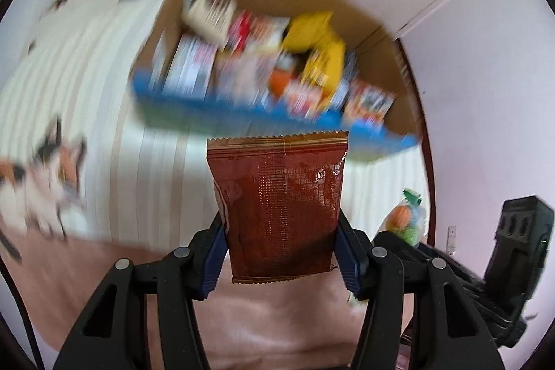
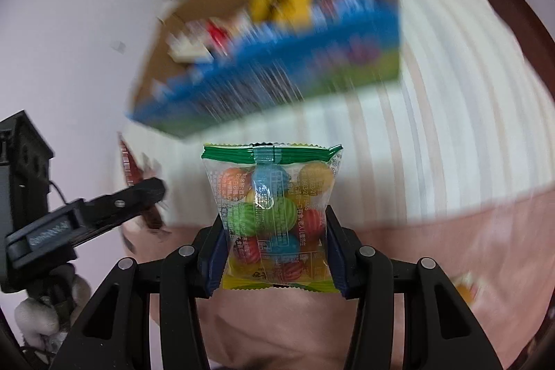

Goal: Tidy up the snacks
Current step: 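Carry both packets into the cardboard box and open both tools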

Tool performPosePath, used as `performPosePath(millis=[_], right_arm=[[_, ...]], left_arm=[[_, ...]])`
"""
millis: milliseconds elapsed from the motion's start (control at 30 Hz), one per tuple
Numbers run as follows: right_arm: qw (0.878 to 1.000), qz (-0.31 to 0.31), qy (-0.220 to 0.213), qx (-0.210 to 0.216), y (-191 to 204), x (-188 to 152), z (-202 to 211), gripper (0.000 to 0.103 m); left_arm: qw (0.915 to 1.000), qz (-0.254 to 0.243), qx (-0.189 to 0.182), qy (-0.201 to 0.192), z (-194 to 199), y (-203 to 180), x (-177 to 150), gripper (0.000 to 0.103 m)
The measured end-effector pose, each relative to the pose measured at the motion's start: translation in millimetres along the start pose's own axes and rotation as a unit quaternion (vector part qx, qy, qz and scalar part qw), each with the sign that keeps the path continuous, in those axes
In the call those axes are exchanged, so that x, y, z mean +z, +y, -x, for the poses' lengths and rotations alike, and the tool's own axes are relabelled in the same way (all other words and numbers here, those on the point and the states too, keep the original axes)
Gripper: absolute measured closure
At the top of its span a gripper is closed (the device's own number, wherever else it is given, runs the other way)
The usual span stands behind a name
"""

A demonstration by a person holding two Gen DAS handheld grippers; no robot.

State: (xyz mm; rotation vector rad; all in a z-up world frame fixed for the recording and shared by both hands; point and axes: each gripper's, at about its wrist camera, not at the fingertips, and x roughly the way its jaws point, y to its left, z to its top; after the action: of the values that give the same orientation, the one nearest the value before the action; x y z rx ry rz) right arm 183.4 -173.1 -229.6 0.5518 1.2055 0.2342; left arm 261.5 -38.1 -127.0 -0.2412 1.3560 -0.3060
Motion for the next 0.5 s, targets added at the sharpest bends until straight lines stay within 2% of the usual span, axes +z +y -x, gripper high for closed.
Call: performPosePath(millis=[100,133,233,400,500], right_arm=[[0.999,0.025,-0.04,-0.002,15,45,25,0.051],[0.998,0.031,-0.05,-0.01,17,58,28,0.051],[0.997,0.04,-0.068,-0.024,19,92,30,0.051],[0.995,0.051,-0.069,-0.054,24,138,10,0.051],[0.995,0.045,-0.048,-0.074,17,155,-16,0.051]], left_arm=[[0.9998,-0.012,-0.007,-0.012,10,-9,36,0.05],[0.9997,-0.016,-0.003,-0.015,13,1,52,0.05],[0.9994,-0.027,0.016,-0.016,6,-1,85,0.05],[0.9987,-0.025,0.043,0.012,-20,22,124,0.05],[0.9972,-0.013,0.062,0.04,-45,39,139,0.049]])
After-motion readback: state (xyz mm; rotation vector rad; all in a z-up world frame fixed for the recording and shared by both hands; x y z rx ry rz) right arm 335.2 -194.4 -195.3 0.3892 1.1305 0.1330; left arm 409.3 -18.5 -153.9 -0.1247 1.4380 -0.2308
